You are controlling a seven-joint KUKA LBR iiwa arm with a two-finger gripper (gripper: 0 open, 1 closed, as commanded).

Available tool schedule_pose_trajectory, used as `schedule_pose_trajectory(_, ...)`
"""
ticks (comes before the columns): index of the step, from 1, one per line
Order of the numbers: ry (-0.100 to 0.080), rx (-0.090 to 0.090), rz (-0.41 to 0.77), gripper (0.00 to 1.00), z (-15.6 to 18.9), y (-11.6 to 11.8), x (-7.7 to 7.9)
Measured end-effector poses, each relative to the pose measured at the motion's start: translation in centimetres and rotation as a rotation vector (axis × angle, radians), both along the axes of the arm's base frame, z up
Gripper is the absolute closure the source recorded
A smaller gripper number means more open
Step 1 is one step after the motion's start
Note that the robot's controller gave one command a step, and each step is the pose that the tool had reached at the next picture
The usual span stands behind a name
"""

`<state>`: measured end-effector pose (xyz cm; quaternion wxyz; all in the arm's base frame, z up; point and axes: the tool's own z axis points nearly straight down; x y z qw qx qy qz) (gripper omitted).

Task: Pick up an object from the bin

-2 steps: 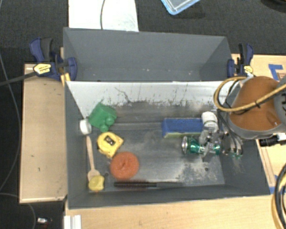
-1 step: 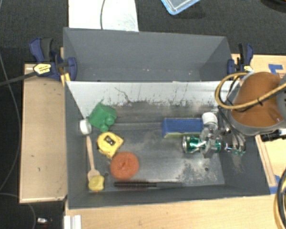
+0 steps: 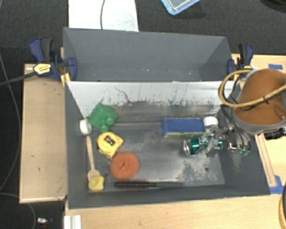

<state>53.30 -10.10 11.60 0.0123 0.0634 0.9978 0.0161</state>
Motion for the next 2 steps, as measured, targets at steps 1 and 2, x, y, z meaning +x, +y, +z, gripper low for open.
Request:
schedule_pose_trajectory(1,-0.012,-0.004,0.028,1.00,2.4,-1.2,-1.5)
schedule_pose_trajectory(2,-0.008,-0.003,0.098,1.00,8.7,-1.0,-1.1)
